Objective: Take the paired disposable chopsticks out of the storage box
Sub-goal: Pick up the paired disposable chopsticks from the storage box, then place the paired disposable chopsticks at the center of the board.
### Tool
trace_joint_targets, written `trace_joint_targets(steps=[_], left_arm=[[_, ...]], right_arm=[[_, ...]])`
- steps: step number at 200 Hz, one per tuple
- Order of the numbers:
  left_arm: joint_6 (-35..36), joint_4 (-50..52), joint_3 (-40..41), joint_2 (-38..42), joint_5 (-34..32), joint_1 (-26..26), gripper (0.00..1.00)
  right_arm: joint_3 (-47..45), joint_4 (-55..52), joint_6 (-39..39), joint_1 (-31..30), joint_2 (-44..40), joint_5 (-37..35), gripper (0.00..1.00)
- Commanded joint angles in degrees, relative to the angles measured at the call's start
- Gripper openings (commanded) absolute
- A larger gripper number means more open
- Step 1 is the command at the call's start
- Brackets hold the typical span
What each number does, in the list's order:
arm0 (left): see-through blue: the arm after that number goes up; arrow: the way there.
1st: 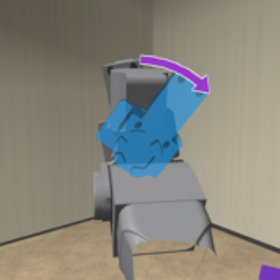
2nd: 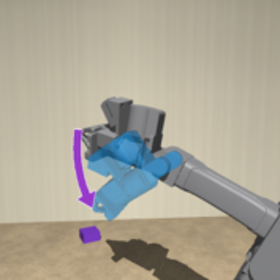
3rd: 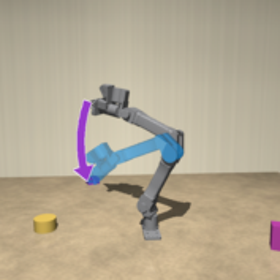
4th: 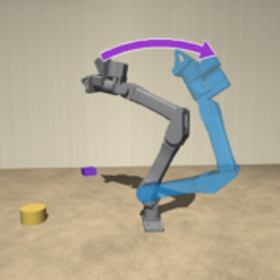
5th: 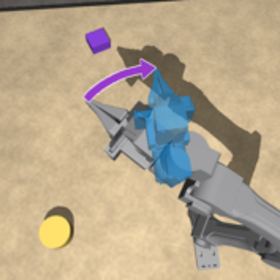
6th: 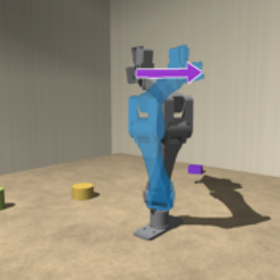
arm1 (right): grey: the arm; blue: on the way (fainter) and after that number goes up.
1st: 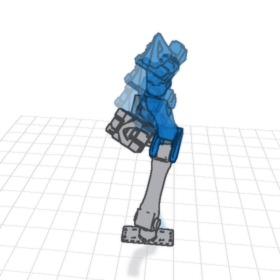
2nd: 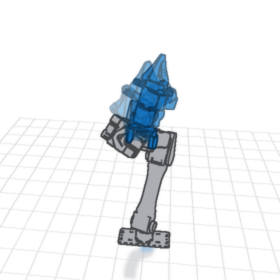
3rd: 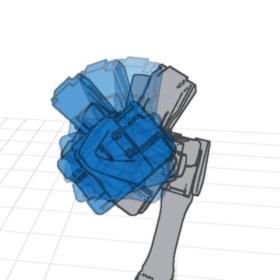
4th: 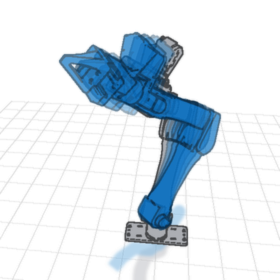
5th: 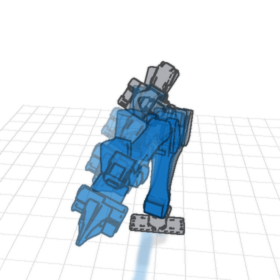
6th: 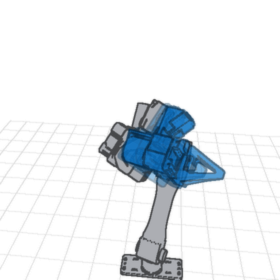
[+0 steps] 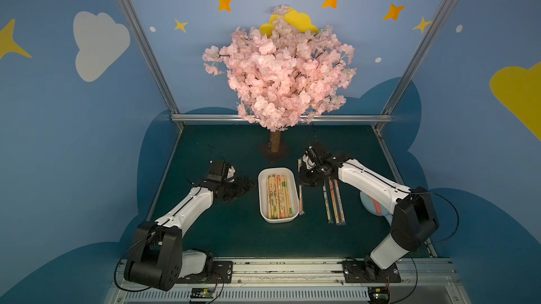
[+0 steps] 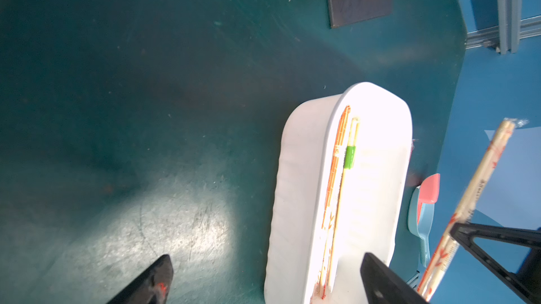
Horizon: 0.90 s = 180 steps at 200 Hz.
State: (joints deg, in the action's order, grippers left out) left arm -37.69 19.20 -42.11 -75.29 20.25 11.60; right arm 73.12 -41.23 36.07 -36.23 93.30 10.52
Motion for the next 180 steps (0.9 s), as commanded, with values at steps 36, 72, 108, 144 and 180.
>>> trace_joint_targets(steps=[36, 72, 108, 144, 180], left_arm=[[-0.63, -0.66, -1.37, -1.03, 0.35, 2.70, 1.00], [-1.18, -0.66, -1.66, -1.18, -0.62, 4.08, 1.00], [-1.77, -0.66, -2.15, -1.61, -1.29, 5.14, 1.00], [-2.21, -0.66, -2.62, -1.71, -2.00, 6.07, 1.00], [-2.64, -0.71, -2.80, -1.77, -2.47, 6.64, 1.00]], right_arm=[[-5.36, -3.97, -8.83, 4.23, 0.17, -4.40, 0.06], [-7.29, -3.90, -10.43, 4.85, 2.55, -6.72, 0.06], [-7.38, -3.95, -10.92, 5.07, 5.42, -9.57, 0.07], [-7.79, -3.94, -11.48, 5.46, 7.23, -11.29, 0.09], [-8.25, -4.42, -11.17, 6.29, 7.41, -12.06, 0.18]])
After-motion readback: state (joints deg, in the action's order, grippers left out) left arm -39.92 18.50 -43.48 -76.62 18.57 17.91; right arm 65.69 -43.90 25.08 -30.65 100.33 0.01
